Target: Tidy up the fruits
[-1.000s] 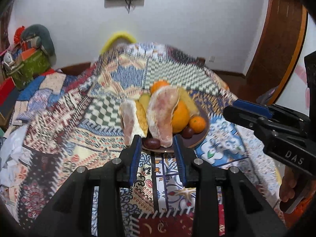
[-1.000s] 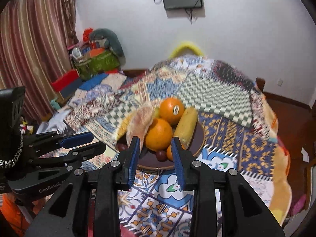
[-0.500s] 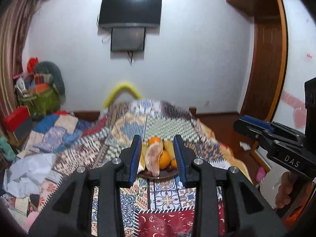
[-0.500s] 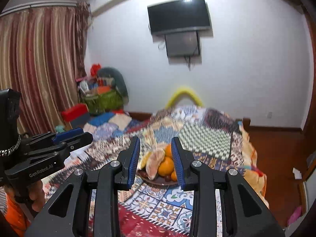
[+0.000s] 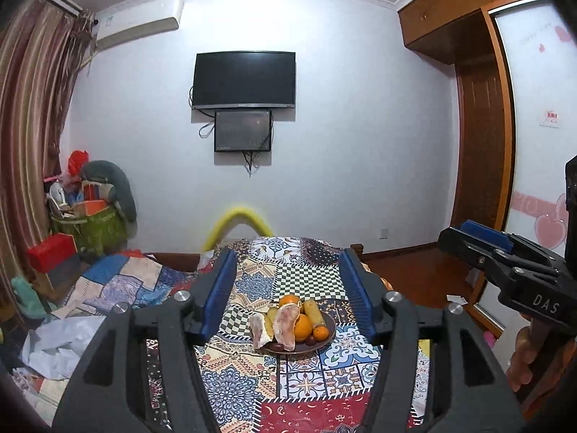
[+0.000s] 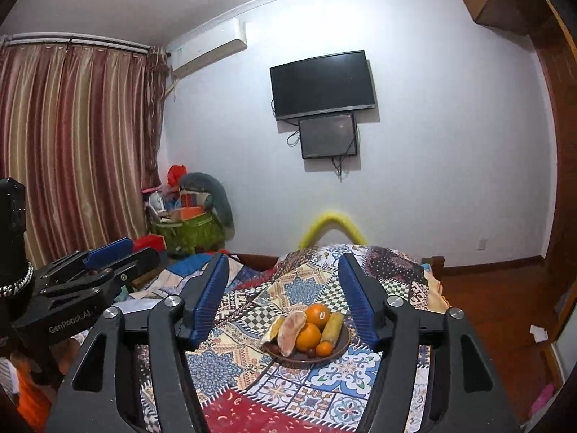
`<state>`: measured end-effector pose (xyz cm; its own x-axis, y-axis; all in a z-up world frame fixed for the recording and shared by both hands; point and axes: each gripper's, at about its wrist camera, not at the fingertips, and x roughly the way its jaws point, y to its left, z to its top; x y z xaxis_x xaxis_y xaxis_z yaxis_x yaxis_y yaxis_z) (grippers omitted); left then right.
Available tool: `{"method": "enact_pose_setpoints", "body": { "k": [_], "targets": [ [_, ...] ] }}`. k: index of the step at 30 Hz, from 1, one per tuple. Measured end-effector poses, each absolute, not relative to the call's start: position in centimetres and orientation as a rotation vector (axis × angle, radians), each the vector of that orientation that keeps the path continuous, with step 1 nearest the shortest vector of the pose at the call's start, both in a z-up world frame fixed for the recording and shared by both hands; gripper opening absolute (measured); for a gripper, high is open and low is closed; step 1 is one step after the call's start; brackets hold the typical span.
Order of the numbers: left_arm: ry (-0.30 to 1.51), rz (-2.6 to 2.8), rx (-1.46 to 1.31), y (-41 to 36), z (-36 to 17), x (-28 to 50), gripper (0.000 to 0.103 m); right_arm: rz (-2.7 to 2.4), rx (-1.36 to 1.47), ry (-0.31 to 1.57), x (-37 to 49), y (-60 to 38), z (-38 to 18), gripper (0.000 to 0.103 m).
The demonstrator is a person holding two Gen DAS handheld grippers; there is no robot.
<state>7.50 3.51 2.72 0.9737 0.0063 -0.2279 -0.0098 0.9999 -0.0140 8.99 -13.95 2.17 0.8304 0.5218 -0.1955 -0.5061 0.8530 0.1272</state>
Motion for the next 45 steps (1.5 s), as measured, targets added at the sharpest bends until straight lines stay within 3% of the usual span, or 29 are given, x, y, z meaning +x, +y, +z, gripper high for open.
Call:
{"method": "enact_pose_setpoints", "body": {
  "k": [1,3,7,12,18,45],
  "targets": [
    [0.227,0.015,-0.013,3.5,2.7,7.4,0.066,0.537,0.069,0.226,9.0,-13.9,2.1,0.068],
    [0.223,0.023,-0.012,3.4,2.8,7.0,0.082,0.521,0.068,0.219,8.6,-13.9,1.9,0.085],
    [0.201,0.036,0.002,3.1,2.8,6.4,0.09,0.499,0.066,0.207,8.1,-14.1,2.0,0.088],
    [0.202,0.031,-0.001,3.0,2.9,6.0,0.095,0.471,0.072,0.189,7.6,-14.5,2.0,0.102],
    [0.198,0.036,-0.026,3.1,2.9,5.5,0.099,0.45,0.059,0.187,7.1,-14.6,2.0,0.103],
    [0.207,0.024,-0.04,2.8,2.8,5.8,0.101,0.442,0.055,0.201,6.8,-14.9,2.3,0.103]
  ]
}}
